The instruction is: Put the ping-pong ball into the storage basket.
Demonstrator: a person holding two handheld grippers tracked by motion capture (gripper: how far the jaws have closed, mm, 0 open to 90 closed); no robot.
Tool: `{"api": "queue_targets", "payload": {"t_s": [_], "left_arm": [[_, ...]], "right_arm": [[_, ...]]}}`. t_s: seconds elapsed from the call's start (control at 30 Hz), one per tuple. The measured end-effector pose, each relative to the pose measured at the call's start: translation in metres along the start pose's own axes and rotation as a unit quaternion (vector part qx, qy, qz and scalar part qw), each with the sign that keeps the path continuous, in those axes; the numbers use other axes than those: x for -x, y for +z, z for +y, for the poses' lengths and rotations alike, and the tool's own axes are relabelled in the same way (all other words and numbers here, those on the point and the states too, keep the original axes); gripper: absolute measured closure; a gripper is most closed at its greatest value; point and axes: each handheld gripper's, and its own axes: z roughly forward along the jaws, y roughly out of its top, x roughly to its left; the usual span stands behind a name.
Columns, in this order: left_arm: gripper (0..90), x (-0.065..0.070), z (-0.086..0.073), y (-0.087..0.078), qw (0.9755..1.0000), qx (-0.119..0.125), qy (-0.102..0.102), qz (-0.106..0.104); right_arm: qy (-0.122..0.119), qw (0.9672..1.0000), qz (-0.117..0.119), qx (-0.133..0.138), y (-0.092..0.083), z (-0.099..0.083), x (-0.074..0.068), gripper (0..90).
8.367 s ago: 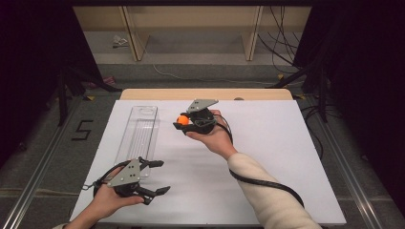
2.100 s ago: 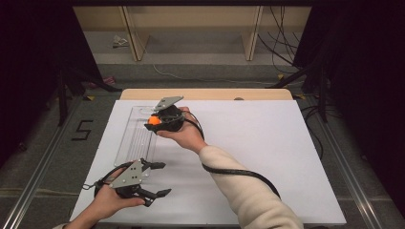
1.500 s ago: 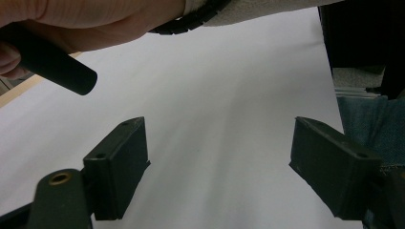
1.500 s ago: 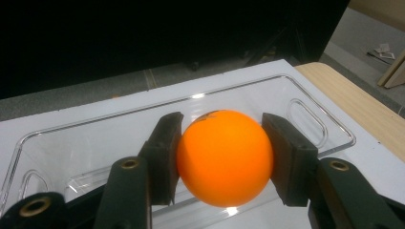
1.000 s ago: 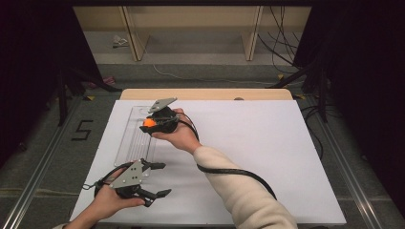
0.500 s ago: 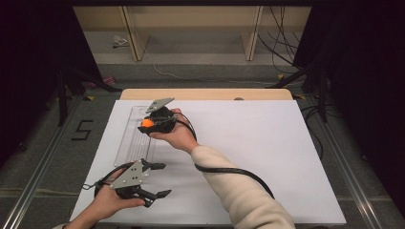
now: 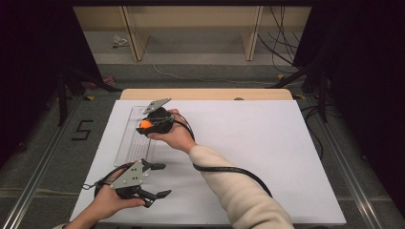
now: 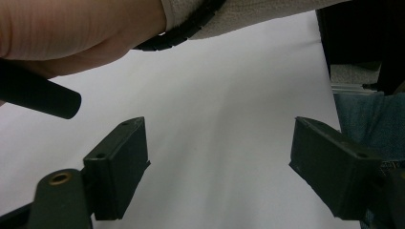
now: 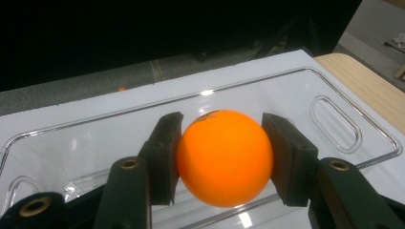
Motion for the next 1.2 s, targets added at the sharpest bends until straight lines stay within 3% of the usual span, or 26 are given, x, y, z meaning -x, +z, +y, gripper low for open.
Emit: {"api": "queue_targets", "payload": {"t_s": [1.2], "left_arm": [[20.2,0.001,0.000,0.000,1.0000,0.000,0.002,-0.003]], "right_arm": [[-0.004,0.9996,0.011,-0.026,0.018,-0.004,-0.001,51.3]]}}
